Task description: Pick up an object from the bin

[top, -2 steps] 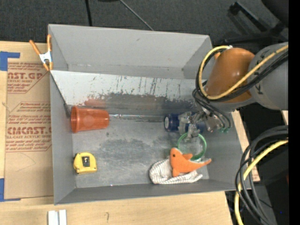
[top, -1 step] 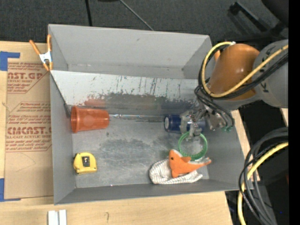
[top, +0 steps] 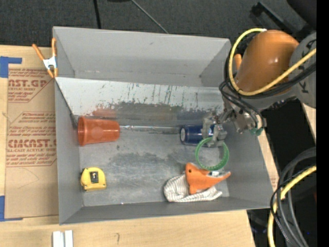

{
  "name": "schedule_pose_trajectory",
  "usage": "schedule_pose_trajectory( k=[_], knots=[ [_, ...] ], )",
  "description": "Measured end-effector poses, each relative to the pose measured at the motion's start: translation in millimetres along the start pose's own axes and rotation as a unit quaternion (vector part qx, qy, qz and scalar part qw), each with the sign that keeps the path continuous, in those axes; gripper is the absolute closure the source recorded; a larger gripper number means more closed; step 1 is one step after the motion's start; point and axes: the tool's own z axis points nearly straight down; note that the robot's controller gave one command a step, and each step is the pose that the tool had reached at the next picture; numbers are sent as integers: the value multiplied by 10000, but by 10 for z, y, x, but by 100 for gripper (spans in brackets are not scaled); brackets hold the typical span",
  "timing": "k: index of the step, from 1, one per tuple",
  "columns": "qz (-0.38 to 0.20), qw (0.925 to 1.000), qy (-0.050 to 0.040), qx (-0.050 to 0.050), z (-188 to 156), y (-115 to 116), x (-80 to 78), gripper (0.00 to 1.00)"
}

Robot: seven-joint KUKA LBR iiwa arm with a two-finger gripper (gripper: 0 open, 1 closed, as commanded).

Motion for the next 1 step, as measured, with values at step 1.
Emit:
schedule_pose_trajectory(
  k=[1],
  knots=[
    [-98, 9999, -41, 13, -405, -27, -31, 100]
  ],
)
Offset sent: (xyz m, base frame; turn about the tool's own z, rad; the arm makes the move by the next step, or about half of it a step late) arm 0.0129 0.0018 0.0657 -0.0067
